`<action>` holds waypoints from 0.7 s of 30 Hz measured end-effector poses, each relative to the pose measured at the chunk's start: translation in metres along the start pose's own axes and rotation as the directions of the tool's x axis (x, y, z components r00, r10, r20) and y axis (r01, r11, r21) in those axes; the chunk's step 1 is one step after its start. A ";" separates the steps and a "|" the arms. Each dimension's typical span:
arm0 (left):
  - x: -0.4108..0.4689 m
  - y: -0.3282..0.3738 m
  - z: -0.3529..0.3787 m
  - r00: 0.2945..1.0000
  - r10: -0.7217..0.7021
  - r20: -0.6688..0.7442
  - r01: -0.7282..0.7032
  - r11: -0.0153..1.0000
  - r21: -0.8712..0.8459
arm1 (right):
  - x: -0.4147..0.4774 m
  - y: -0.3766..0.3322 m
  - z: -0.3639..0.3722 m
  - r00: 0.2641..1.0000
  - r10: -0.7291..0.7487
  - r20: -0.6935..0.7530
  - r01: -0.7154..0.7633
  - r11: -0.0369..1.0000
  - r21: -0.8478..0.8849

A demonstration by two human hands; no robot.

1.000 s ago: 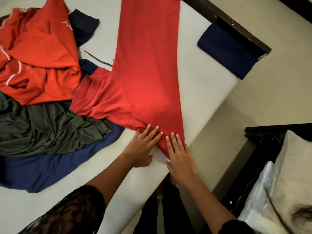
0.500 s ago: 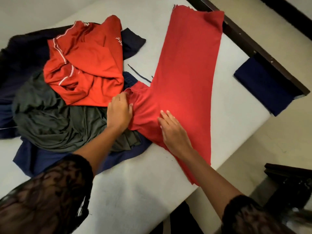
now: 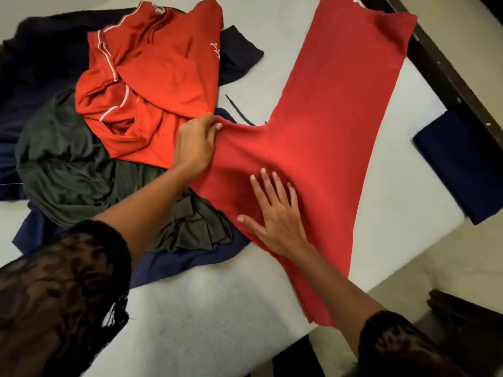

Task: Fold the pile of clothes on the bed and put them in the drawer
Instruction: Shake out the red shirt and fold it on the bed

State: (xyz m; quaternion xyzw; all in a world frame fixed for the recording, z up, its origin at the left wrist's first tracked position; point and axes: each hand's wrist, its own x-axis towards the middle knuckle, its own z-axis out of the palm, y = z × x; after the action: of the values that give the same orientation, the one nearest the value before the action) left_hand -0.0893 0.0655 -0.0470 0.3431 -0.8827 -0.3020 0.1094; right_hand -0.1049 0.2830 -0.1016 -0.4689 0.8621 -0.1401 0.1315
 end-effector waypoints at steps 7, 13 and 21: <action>0.004 -0.019 0.001 0.954 -0.057 0.295 -0.056 0.930 0.362 | -0.019 0.002 0.029 0.986 -0.093 0.139 0.107 0.990 -0.096; -0.012 -0.017 -0.003 0.996 0.008 0.089 -0.038 0.941 0.336 | -0.024 -0.001 0.016 0.995 -0.092 0.035 0.095 0.992 -0.082; -0.083 -0.012 0.009 0.942 -0.232 -0.242 0.289 0.929 0.232 | -0.059 0.017 0.021 0.990 0.050 0.135 -0.031 0.990 -0.137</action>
State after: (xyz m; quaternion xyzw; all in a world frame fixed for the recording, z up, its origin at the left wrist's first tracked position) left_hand -0.0247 0.1188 -0.0606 0.4993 -0.8447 -0.1556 0.1140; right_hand -0.0793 0.3387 -0.1214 -0.4678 0.8677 -0.0460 0.1617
